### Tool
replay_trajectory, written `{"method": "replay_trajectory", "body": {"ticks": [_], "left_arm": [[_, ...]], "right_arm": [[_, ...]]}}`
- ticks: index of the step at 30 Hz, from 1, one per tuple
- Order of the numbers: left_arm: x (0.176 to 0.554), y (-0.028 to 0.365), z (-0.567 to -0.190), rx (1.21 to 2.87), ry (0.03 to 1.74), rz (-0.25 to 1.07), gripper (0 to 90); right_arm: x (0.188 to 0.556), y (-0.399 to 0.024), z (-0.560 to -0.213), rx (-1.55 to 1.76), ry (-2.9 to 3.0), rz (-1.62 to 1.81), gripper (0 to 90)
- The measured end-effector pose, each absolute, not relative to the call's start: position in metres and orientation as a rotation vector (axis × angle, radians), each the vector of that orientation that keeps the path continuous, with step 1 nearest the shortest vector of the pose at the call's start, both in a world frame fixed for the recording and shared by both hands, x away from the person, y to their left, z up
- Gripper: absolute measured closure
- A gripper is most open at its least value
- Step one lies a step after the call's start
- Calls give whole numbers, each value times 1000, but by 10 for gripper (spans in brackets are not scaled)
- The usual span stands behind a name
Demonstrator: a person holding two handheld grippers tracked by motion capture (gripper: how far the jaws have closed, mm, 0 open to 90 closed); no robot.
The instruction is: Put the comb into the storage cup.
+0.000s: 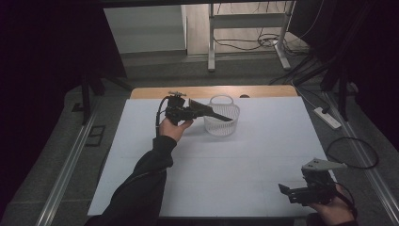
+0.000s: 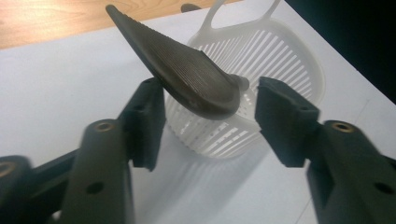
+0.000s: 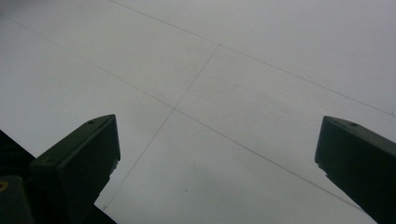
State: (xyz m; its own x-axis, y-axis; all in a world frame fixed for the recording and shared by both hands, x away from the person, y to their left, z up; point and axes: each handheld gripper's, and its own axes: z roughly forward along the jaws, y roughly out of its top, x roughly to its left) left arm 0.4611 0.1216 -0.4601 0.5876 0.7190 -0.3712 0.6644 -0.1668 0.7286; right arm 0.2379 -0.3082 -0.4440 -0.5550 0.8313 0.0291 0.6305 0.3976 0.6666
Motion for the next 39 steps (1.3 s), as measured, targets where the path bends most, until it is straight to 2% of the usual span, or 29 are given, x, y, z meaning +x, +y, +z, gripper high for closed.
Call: {"method": "replay_trajectory", "body": {"ticks": [2,12,15,22,30,39], "left_arm": [[461,121,-460,1884,1119,83,385],[457,119,-450,1952,1083,194,121],[455,120,-449,1963,1074,200,68],[451,126,-450,1997,1059,209,31],[444,131,-449,2045,1023,279,15],[437,136,-447,2040,1011,287,9]], "right_arm": [[238,-308,-444,1274,2351,920,2],[238,-308,-444,1271,2352,919,2],[238,-308,-444,1269,2352,918,2],[238,-308,-444,1268,2353,918,2],[238,-308,-444,1269,2352,918,1],[238,-308,-444,1275,2349,926,0]]}}
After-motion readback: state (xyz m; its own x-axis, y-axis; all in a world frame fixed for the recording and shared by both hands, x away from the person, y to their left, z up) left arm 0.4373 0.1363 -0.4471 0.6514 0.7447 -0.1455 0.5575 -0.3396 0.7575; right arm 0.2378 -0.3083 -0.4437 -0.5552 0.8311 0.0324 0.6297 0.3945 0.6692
